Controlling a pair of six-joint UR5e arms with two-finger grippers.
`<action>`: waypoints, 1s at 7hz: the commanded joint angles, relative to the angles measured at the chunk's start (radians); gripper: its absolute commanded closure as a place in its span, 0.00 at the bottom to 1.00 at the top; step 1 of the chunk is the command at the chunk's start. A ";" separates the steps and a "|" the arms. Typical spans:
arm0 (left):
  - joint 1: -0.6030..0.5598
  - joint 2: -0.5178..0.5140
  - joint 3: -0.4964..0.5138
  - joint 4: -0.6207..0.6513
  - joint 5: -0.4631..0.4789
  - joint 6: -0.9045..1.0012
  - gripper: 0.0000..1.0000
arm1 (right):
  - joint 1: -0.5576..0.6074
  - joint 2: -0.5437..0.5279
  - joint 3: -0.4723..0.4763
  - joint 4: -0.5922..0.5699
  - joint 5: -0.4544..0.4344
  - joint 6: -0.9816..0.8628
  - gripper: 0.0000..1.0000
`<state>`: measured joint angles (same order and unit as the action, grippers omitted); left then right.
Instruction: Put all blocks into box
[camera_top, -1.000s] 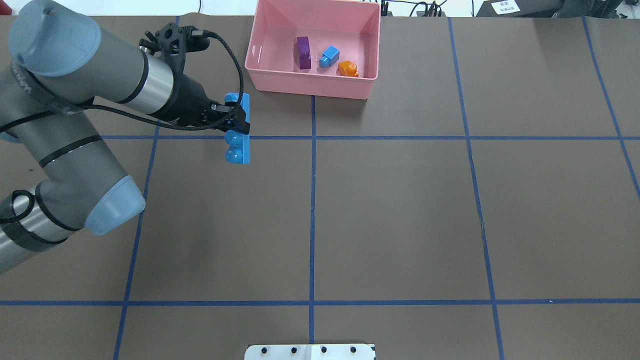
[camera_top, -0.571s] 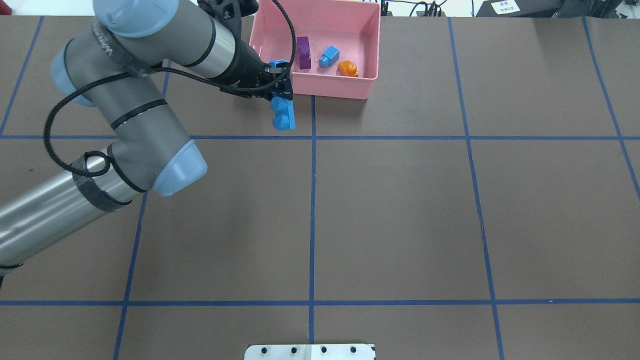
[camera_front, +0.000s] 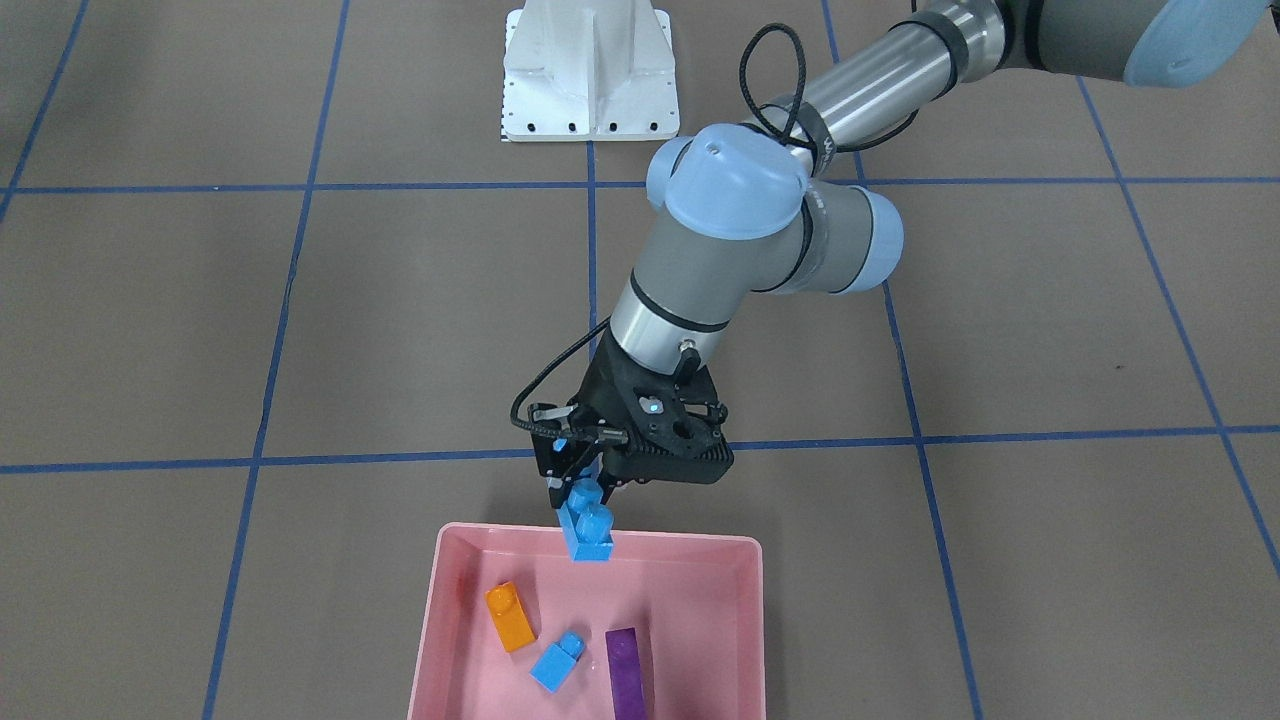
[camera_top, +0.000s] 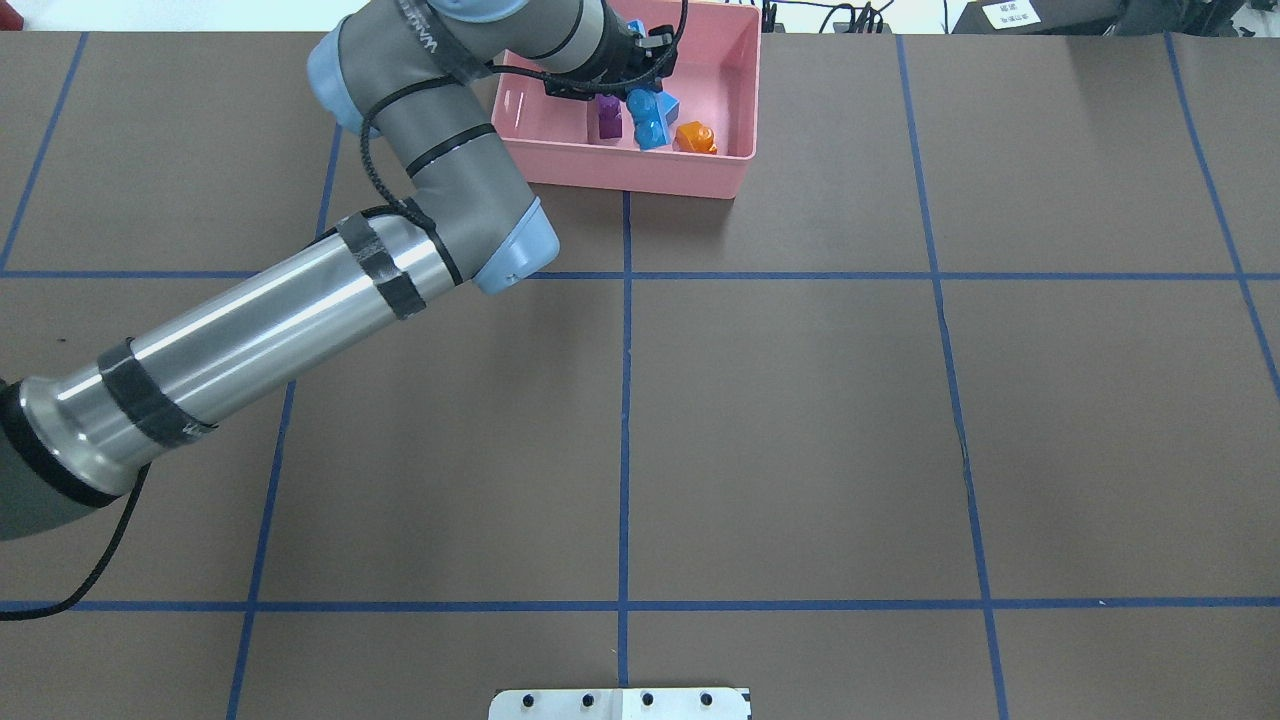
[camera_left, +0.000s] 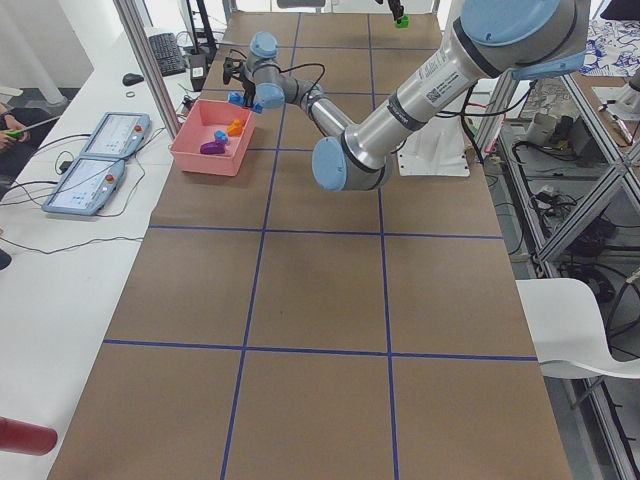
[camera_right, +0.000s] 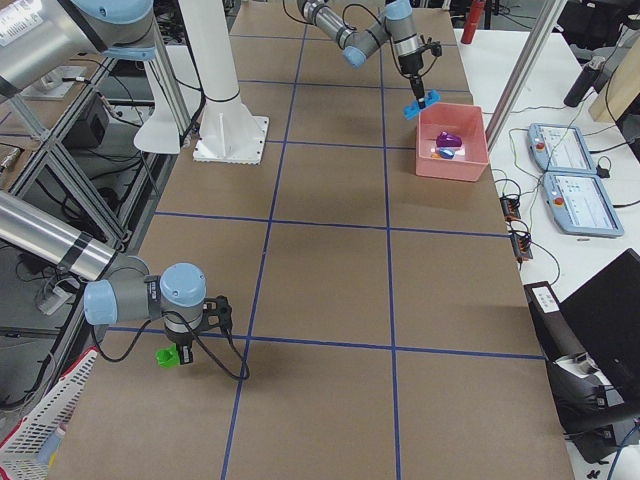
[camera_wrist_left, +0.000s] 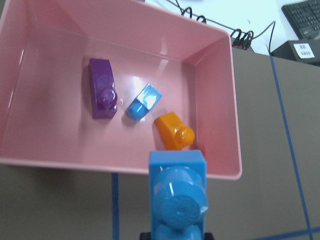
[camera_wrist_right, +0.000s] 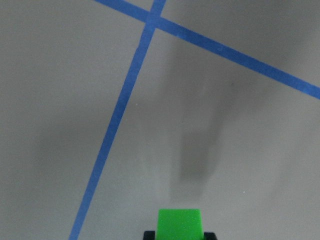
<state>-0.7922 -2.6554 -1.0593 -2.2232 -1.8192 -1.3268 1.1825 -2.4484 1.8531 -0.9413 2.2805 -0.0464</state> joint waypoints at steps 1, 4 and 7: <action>-0.024 -0.060 0.142 -0.046 0.124 -0.093 1.00 | 0.089 0.005 0.056 -0.002 -0.006 -0.001 1.00; -0.009 -0.066 0.211 -0.046 0.181 -0.095 0.01 | 0.152 0.041 0.115 -0.011 -0.006 0.000 1.00; -0.013 -0.060 0.199 -0.041 0.176 -0.103 0.00 | 0.213 0.239 0.123 -0.199 -0.006 0.000 1.00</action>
<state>-0.8025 -2.7160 -0.8523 -2.2661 -1.6387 -1.4264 1.3711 -2.3044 1.9731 -1.0536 2.2749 -0.0460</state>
